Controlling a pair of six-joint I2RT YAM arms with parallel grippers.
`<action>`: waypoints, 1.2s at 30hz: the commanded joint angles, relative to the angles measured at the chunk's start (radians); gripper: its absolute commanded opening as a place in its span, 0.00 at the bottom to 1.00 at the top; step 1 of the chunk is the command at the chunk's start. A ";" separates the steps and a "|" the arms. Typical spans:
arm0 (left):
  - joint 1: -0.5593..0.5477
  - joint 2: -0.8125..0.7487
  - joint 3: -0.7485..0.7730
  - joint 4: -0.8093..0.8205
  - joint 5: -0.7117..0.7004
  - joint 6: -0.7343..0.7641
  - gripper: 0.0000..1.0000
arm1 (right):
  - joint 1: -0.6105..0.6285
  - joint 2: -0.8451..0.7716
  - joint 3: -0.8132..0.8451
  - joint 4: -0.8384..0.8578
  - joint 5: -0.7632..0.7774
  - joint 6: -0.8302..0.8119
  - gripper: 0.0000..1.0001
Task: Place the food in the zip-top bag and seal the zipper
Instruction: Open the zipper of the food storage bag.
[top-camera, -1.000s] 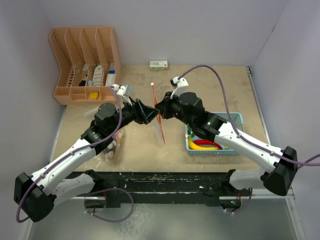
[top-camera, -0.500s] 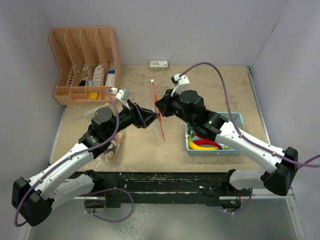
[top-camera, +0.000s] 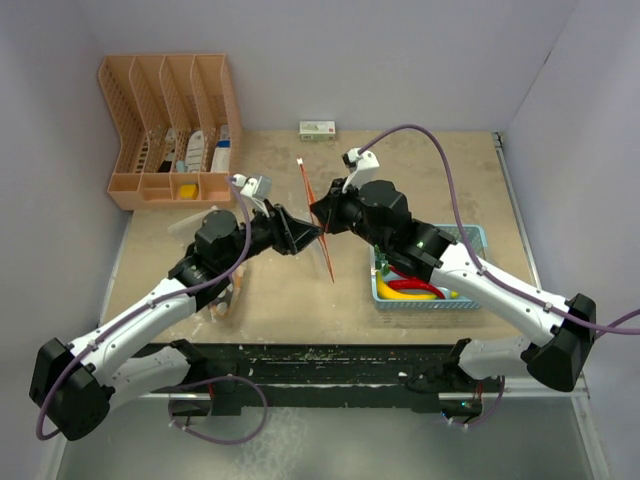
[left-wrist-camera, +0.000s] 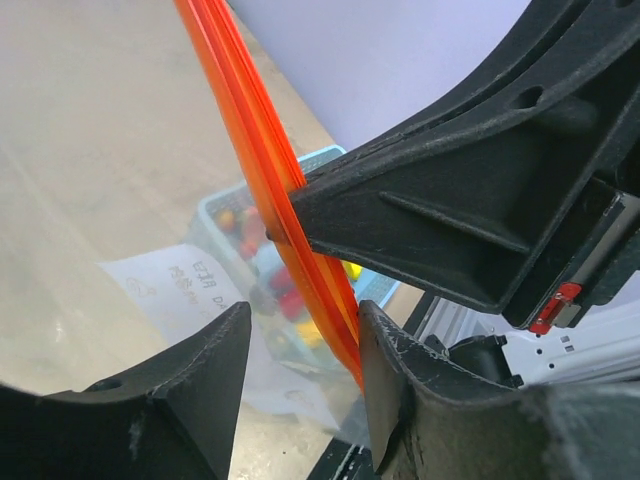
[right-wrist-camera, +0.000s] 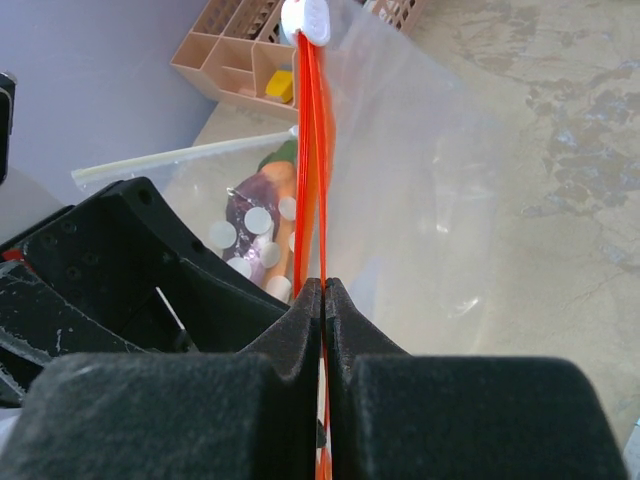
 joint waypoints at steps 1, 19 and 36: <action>0.001 -0.021 0.010 0.050 -0.014 -0.008 0.50 | 0.004 -0.025 0.036 0.014 0.020 -0.006 0.00; 0.000 -0.008 0.024 0.003 -0.050 0.042 0.43 | 0.004 -0.048 0.031 -0.005 0.021 -0.009 0.00; 0.001 0.060 0.119 -0.142 -0.234 0.078 0.54 | 0.019 -0.039 0.034 -0.004 -0.027 0.020 0.00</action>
